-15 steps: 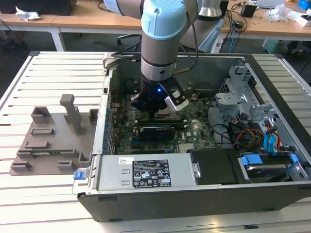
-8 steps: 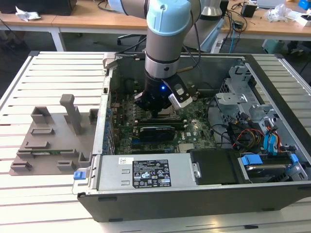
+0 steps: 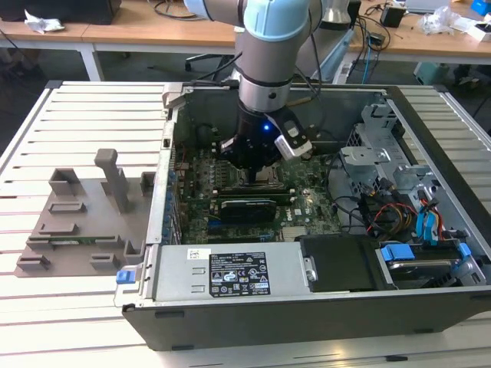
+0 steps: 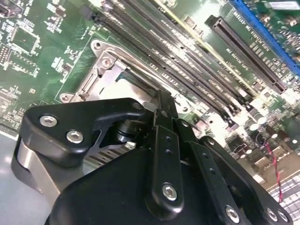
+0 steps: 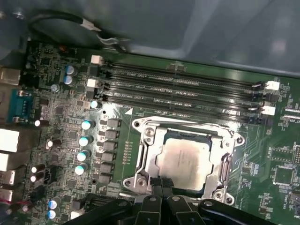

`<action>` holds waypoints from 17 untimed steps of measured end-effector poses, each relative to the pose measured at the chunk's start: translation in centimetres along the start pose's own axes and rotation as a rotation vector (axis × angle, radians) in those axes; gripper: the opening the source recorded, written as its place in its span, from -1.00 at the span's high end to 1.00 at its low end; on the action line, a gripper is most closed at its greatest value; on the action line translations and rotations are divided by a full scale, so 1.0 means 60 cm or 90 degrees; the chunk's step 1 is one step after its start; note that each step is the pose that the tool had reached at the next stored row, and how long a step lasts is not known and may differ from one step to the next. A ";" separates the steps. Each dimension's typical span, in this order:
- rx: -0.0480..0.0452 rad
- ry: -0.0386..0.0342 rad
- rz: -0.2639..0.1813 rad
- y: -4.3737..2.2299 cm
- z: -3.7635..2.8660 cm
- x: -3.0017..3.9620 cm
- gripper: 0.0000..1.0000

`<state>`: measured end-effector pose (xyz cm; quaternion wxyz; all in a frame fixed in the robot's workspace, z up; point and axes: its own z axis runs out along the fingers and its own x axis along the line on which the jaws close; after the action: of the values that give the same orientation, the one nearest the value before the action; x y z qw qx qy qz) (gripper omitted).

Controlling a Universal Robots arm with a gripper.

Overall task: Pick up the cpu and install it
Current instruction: 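Install the second cpu locking lever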

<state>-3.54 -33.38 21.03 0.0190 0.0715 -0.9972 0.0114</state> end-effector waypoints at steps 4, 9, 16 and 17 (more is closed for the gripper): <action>0.0275 0.0038 0.001 0.022 0.000 -0.004 0.79; 0.0483 0.0100 0.002 0.044 -0.004 -0.021 0.79; 0.0463 0.0250 0.001 0.038 -0.007 -0.060 0.79; 0.0464 0.0256 0.001 0.037 -0.011 -0.063 0.79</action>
<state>-0.12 -30.60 21.50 0.0365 0.0714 -0.9956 0.0491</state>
